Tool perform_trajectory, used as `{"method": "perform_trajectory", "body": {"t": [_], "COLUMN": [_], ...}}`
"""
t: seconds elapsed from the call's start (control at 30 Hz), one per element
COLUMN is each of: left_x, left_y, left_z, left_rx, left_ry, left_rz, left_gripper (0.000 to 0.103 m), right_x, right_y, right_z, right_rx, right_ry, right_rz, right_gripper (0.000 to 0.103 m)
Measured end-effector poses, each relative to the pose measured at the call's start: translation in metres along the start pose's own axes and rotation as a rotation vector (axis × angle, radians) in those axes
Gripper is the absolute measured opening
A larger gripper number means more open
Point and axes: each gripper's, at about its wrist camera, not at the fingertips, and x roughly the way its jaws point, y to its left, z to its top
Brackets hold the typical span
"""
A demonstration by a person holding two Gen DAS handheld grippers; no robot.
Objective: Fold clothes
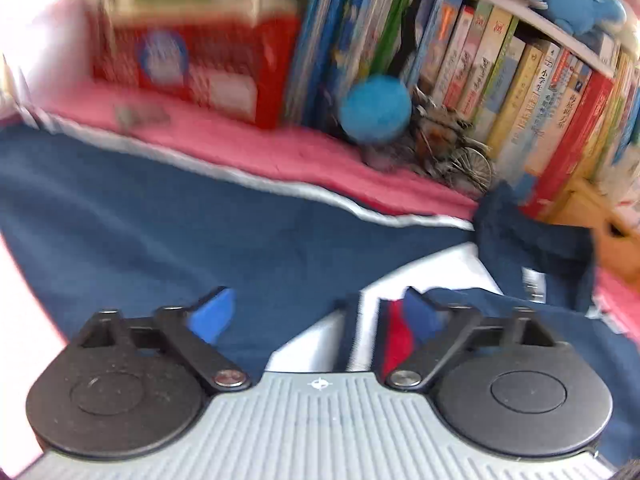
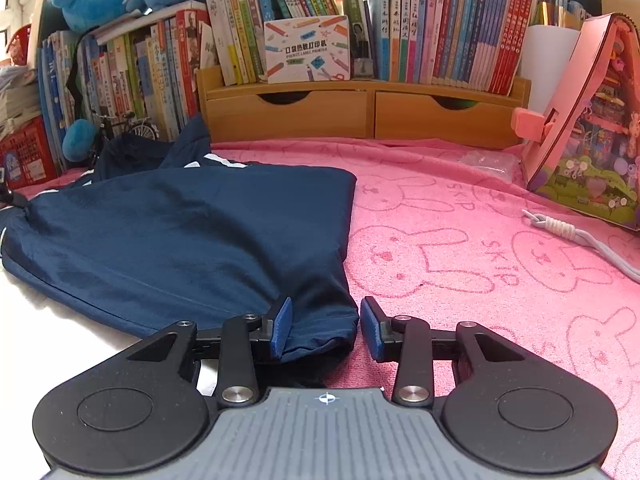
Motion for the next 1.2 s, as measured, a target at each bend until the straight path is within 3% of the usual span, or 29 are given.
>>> {"method": "perform_trajectory", "body": {"t": [0.03, 0.1, 0.23, 0.3, 0.43, 0.63, 0.77, 1.07, 1.2], "left_x": [-0.009, -0.031, -0.059, -0.063, -0.058, -0.033, -0.017, 0.025, 0.031], "left_y": [-0.013, -0.050, -0.141, -0.190, -0.264, -0.320, -0.341, -0.373, -0.377], "left_z": [-0.003, -0.008, -0.025, -0.041, -0.074, -0.106, -0.116, -0.098, -0.072], "left_rx": [0.065, 0.207, 0.402, 0.527, 0.736, 0.892, 0.934, 0.882, 0.726], "left_ry": [-0.061, -0.135, -0.066, -0.018, 0.024, 0.089, 0.054, -0.054, -0.018], "left_rz": [0.016, -0.098, -0.423, -0.541, -0.610, -0.582, -0.524, -0.354, -0.329], "left_gripper": [0.069, 0.067, 0.064, 0.043, 0.034, 0.034, 0.035, 0.038, 0.037], "right_x": [0.000, 0.000, 0.000, 0.000, 0.000, -0.001, -0.001, -0.003, -0.004], "right_y": [0.000, -0.001, -0.002, -0.005, -0.007, -0.007, -0.008, -0.018, -0.023], "right_z": [0.000, -0.001, -0.001, -0.001, -0.001, -0.001, -0.001, -0.002, -0.003], "right_rx": [0.003, 0.010, 0.017, 0.027, 0.040, 0.047, 0.051, 0.113, 0.140], "right_ry": [0.000, -0.001, -0.002, -0.003, -0.004, -0.004, -0.004, -0.012, -0.015], "right_rz": [0.002, 0.007, 0.012, 0.020, 0.031, 0.039, 0.044, 0.103, 0.129], "right_gripper": [0.040, 0.040, 0.040, 0.040, 0.041, 0.043, 0.044, 0.051, 0.052]}}
